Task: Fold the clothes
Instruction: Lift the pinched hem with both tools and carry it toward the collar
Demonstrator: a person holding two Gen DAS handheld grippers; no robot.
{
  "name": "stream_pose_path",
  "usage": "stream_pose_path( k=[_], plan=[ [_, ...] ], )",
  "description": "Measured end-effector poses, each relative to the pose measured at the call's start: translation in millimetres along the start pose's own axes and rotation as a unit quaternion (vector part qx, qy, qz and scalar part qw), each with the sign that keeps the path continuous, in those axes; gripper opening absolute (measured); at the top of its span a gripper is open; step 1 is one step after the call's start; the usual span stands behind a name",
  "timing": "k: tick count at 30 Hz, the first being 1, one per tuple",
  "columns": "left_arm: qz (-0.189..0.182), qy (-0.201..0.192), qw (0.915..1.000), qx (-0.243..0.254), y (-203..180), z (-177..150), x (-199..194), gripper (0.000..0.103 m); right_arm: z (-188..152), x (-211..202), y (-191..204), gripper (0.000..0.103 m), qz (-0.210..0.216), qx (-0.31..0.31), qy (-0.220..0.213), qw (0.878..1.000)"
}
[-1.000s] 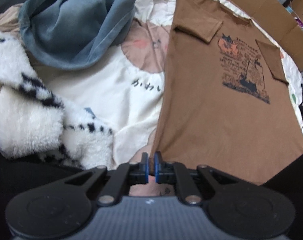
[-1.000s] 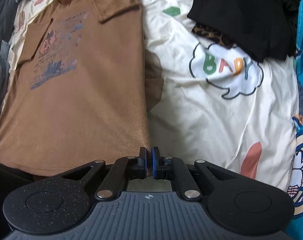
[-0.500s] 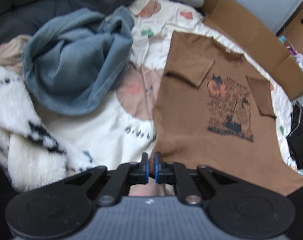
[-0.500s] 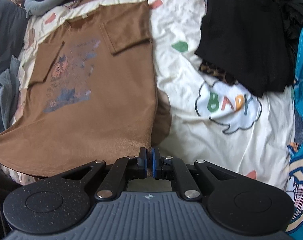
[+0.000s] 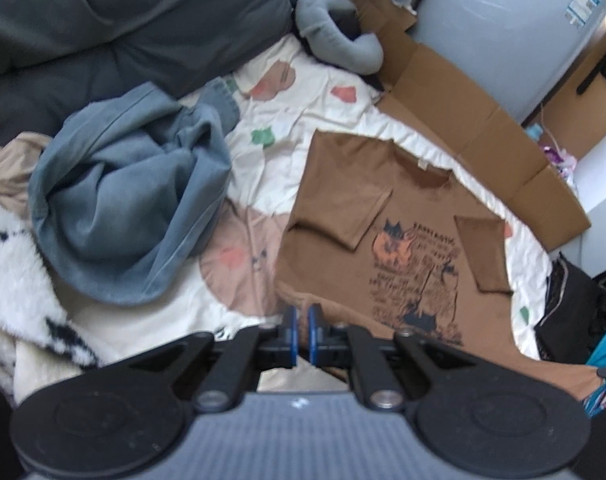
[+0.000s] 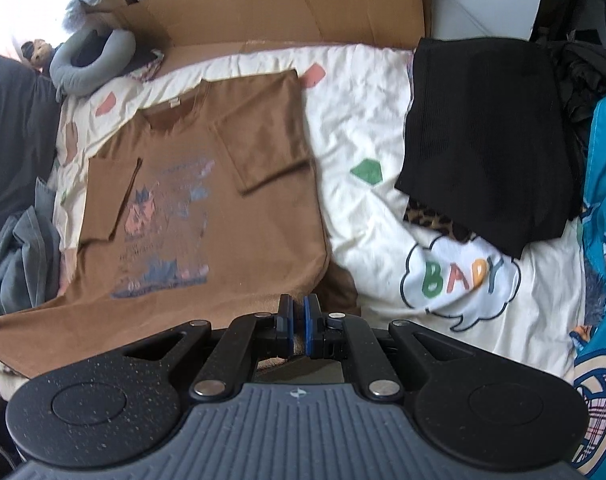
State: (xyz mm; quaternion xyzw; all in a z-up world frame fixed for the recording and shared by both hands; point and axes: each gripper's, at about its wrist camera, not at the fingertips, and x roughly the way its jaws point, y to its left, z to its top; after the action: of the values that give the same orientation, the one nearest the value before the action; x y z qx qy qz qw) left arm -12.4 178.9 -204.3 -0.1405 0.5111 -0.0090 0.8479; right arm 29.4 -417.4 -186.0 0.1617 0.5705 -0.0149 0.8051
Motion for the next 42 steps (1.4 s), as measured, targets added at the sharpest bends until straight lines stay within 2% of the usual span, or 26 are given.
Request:
stream_pose_path(
  k=[10,15,24,34,42],
  plan=[
    [-0.008,-0.011,0.9999,-0.003,-7.5,28.7,-4.0,0.006,36.6,-14.3,3.5,0.003,0.004,0.032,-0.014,0.999],
    [-0.003,-0.013,0.9999,-0.004,-10.1,45.8,-5.4,0.006,52.0,-14.5,7.5,0.003,0.007,0.026,-0.024,0.999],
    [0.004,-0.010,0.9998,0.014,-30.2,70.8,6.0,0.006,74.2,-2.7,1.9,0.003,0.031,0.045,-0.033,0.998],
    [-0.015,-0.011,0.9996,0.021,-48.9,100.7,27.2,0.006,99.0,11.7,4.4,0.003,0.031,0.055,-0.041,0.997],
    [-0.023,-0.016,0.9993,0.025,-60.0,125.2,48.9,0.006,132.0,25.5,10.2,0.003,0.040,0.052,-0.050,0.997]
  ],
)
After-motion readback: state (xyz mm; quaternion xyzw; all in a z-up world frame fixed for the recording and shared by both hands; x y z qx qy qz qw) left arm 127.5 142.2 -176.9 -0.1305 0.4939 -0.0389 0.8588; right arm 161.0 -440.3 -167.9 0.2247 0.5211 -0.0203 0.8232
